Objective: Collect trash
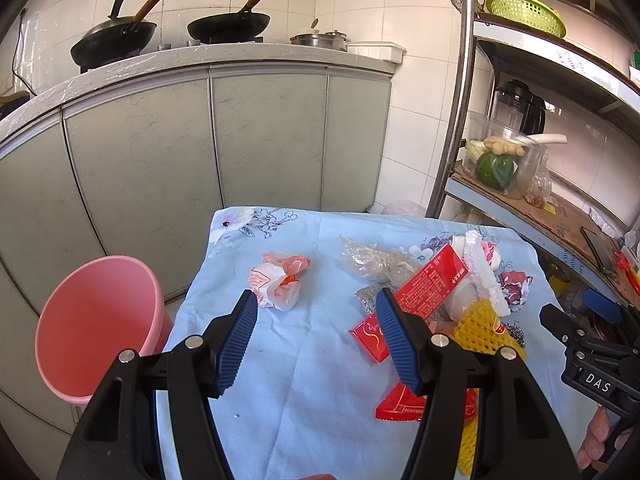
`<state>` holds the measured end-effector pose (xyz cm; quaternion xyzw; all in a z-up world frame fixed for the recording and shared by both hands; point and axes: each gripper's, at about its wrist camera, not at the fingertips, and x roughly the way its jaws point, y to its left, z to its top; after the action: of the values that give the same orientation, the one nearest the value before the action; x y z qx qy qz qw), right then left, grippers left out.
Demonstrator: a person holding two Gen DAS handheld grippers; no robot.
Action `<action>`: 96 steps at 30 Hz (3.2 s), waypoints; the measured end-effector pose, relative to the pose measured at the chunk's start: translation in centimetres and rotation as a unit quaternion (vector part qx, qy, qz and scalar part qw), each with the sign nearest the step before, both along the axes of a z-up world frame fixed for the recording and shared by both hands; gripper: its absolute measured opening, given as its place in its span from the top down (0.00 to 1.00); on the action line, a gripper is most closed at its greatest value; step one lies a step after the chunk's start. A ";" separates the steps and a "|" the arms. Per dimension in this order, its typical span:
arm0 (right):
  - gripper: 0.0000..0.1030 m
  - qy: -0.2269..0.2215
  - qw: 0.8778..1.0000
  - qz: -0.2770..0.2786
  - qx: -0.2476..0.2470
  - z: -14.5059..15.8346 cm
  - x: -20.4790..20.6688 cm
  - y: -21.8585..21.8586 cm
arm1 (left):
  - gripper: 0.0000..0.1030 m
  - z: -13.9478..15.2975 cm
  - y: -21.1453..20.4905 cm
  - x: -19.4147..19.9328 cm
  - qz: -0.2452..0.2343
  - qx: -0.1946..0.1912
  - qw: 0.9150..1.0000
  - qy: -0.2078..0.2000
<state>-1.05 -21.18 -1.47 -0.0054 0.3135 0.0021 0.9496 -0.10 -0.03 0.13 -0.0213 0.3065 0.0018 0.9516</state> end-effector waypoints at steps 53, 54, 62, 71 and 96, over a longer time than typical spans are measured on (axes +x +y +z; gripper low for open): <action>0.14 -0.003 1.000 0.002 0.013 -0.3 0.2 -0.1 | 0.41 -0.7 -0.6 0.5 -0.008 0.003 1.000 0.004; 0.14 -0.003 1.000 0.002 0.013 -0.3 0.2 -0.1 | 0.41 -0.7 -0.6 0.4 -0.009 0.003 1.000 0.005; 0.14 -0.003 1.000 0.003 0.014 -0.3 0.2 0.0 | 0.41 -0.8 -0.6 0.4 -0.012 0.003 1.000 0.005; 0.14 -0.001 1.000 0.006 0.016 -0.4 0.2 0.0 | 0.41 -1.2 -0.1 0.9 -0.021 -0.004 1.000 0.015; 0.44 0.049 0.988 0.140 0.039 -1.5 0.1 3.2 | 0.51 -5.1 -1.7 2.9 -0.152 -0.007 0.986 0.075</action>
<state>-0.91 -17.98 -2.92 -0.0117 0.3555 0.1476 0.9229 2.78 -1.69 -4.99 0.0191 0.3767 -0.1431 0.9150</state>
